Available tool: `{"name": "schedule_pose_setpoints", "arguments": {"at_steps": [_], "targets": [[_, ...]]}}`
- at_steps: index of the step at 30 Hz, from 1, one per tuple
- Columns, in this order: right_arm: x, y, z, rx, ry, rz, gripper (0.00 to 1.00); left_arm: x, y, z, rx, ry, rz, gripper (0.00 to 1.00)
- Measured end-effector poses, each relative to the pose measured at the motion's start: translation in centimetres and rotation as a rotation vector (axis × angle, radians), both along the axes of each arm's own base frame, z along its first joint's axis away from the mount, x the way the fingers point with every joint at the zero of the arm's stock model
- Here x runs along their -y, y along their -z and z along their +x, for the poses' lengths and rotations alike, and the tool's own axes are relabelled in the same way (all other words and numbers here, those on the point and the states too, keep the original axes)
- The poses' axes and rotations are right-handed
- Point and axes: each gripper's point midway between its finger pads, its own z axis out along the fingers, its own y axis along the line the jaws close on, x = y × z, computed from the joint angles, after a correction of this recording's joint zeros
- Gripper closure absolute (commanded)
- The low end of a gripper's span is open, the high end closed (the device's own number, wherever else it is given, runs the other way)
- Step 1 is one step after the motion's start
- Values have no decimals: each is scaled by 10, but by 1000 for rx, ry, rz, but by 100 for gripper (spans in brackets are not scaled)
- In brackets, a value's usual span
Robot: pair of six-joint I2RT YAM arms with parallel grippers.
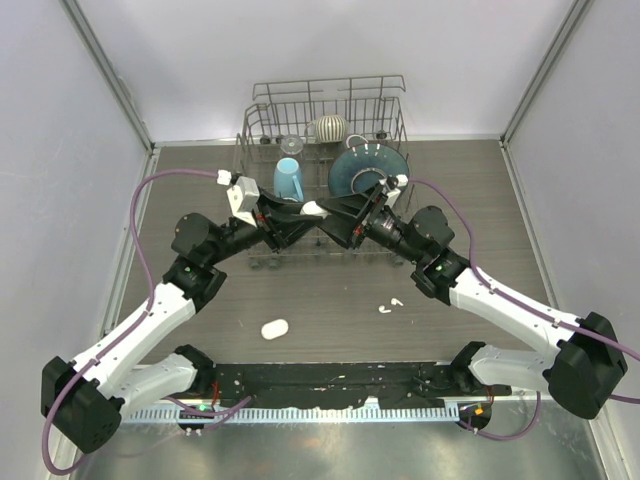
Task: Insert the wireless bluetooth earbuds into the charging case
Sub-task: Pick up the charging case at the center of the board, then open the charging case.
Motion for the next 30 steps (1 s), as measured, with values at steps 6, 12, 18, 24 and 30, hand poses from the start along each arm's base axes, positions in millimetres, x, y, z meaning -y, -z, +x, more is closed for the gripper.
{"name": "schedule_pose_setpoints", "arguments": {"at_steps": [6,12,18,24,30], "targets": [[-2,-1,1,122,17,-129,26,-4,2,-1,13,-22,5,100],[17,-5,-10,369,88,-390,22,-8,10,-7,-5,-30,9,100],[31,-10,-19,513,94,-547,27,-9,6,-8,-6,-27,-7,100],[29,25,-13,490,43,-677,29,-7,3,-11,-7,-7,-20,100],[28,36,-12,479,25,-711,30,-5,3,-18,-4,31,-18,100]]}}
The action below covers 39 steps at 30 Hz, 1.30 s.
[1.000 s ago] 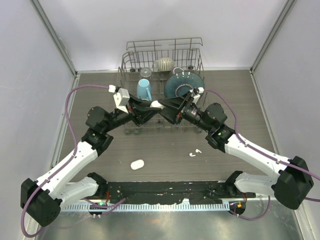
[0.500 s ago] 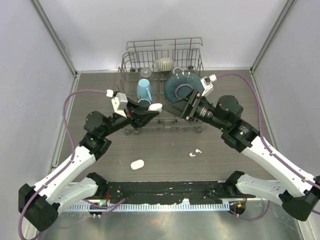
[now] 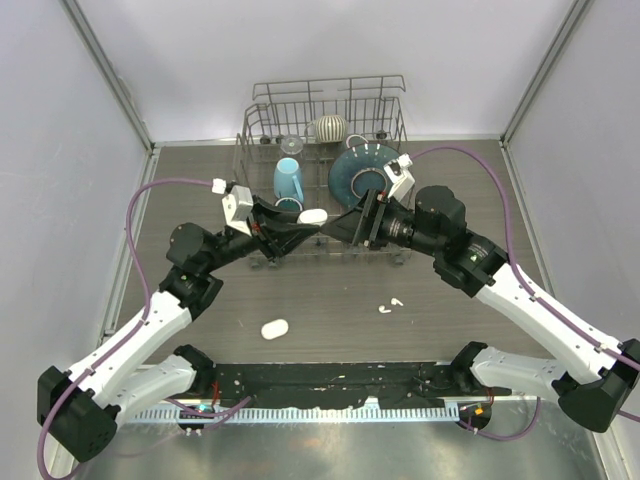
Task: Insert the wireless bluetooth earbuds into the charging case
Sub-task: Open the charging case.
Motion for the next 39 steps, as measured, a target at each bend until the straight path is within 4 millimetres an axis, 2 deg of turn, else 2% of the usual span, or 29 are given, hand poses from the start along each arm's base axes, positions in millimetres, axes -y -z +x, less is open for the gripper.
{"name": "schedule_pose_setpoints", "arguments": {"at_steps": [13,21,29,39], "targets": [[0,-4,-6,1,-23,14,30,0,-1,-2,32,7,9,100],[4,-29,-14,52,-36,79,31,1,7,-3,25,14,24,100],[-4,-16,-9,10,-48,60,32,2,7,-5,27,21,26,100],[-5,-16,-10,9,-57,61,32,3,6,-13,42,70,31,100]]}}
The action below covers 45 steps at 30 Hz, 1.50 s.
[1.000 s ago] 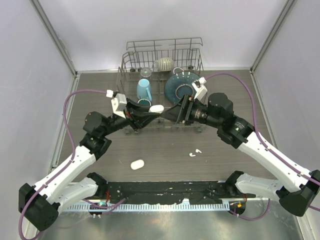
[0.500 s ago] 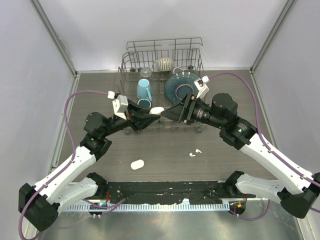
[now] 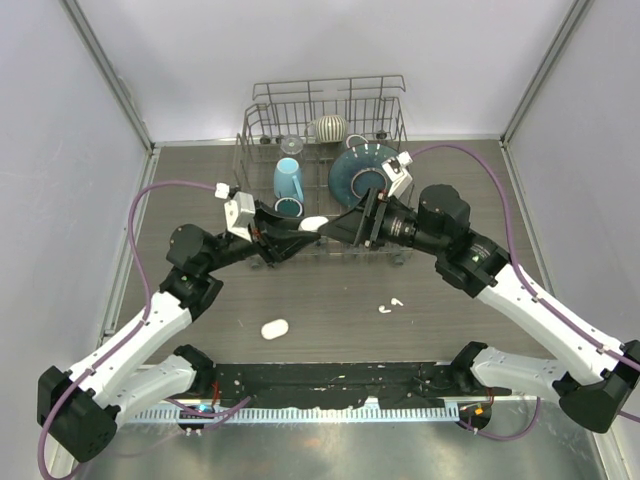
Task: Insert the wireless bluetooth earbuds into the charging case
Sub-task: Open the charging case, then pick up the earbud from the center of the board.
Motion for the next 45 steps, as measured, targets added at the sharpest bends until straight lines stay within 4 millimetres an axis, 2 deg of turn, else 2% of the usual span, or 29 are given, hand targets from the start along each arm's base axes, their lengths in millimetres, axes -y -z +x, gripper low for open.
{"name": "schedule_pose_setpoints", "arguments": {"at_steps": [4,6,10,13,17,20,24,28,30,32,37,41,45], "targets": [[-4,-9,0,12,-21,18,32,-1,0,-6,25,17,-4,100],[-5,-15,5,27,-9,32,32,1,5,-17,36,64,9,100],[-9,-7,15,6,6,21,32,3,4,-41,95,151,14,100],[-10,-3,18,-9,8,18,31,0,0,-44,126,149,2,100],[-7,-9,18,4,17,31,27,-1,4,-42,136,129,4,100],[6,-20,20,33,56,47,24,-1,12,-37,115,105,12,100],[36,-33,27,96,149,40,24,-6,18,-35,104,67,13,100],[69,-25,30,136,271,-61,28,-12,16,-39,110,46,6,100],[90,-11,27,152,337,-144,31,-15,13,-42,116,41,0,100],[112,12,18,145,386,-237,34,-18,10,-46,124,37,-7,100],[154,98,-7,10,432,-493,41,-24,9,-54,139,36,-18,100],[170,162,-21,-119,415,-653,50,-24,12,-54,132,36,-13,100],[171,195,-25,-209,380,-742,50,-23,18,-52,106,37,5,100]]}}
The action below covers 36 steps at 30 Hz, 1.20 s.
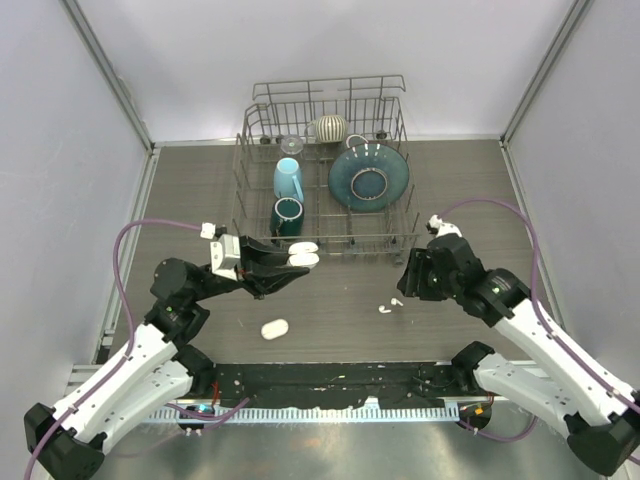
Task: Insert the wireless bluetooth earbuds into the charging case
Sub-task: Pick up the earbud from the center of the board.
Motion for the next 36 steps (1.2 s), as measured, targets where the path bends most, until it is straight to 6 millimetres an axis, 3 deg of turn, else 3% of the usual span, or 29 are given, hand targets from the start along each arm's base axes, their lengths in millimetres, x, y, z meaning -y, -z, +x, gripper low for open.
{"name": "schedule_pose_setpoints", "arguments": {"at_steps": [3,6,18,32,36], "targets": [[-2,22,4,-83,0,-58,49,0,3,0,-10,0,8,100],[-5,43,8,-155,5,-111,37,-1,4,-1,-13,-1,12,100],[-8,109,14,-199,83,-97,35,-4,4,-2,-3,-15,17,100],[-18,136,36,-122,126,-32,34,-2,7,1,-12,-17,26,100],[-20,135,40,-111,135,-15,35,-2,7,1,-11,-17,25,100]]}}
